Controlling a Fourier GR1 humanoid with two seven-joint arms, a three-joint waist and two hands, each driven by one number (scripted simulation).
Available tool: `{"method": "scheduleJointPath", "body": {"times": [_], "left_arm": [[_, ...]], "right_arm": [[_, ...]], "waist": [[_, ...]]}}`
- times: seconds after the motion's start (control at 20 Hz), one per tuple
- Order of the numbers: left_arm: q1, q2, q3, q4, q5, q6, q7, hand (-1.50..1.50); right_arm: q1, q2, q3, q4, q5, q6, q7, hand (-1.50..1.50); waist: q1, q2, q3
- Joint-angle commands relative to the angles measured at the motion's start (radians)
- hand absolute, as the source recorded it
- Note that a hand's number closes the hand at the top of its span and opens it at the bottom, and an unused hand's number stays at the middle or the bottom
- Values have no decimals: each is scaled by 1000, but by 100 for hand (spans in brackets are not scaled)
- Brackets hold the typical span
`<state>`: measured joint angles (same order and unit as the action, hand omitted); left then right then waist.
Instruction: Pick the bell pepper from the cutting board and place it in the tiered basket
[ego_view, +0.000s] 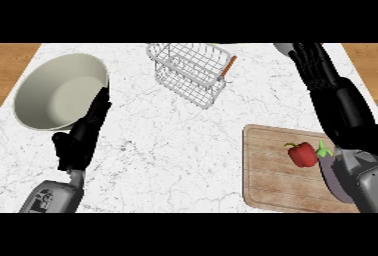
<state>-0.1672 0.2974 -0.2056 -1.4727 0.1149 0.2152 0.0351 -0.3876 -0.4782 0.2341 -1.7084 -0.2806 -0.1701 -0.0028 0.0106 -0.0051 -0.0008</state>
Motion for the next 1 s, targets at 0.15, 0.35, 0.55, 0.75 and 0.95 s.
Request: {"method": "scheduleJointPath", "body": {"times": [0.15, 0.35, 0.55, 0.75, 0.95], "left_arm": [[168, -15, 25, 53, -25, 60, -15, 0], [225, -42, 46, 74, -7, 105, 12, 0], [242, -66, 31, 86, -7, 95, -18, 0], [158, -111, 7, 144, -64, 122, 12, 0], [256, -92, 10, 73, -35, 98, -12, 0]], "right_arm": [[78, -167, -204, -28, 45, 59, -167, 150], [183, -161, -425, 153, 140, -249, -106, -150], [327, 40, -516, 115, -38, -223, -355, -150], [501, -4, -584, 63, -115, 27, -471, -150], [650, -164, -514, -78, 6, 55, -241, -150]], "waist": [[-23, 3, 2], [-85, 6, 4], [-47, 2, 4], [-29, 4, 1], [-43, -1, -2]]}}
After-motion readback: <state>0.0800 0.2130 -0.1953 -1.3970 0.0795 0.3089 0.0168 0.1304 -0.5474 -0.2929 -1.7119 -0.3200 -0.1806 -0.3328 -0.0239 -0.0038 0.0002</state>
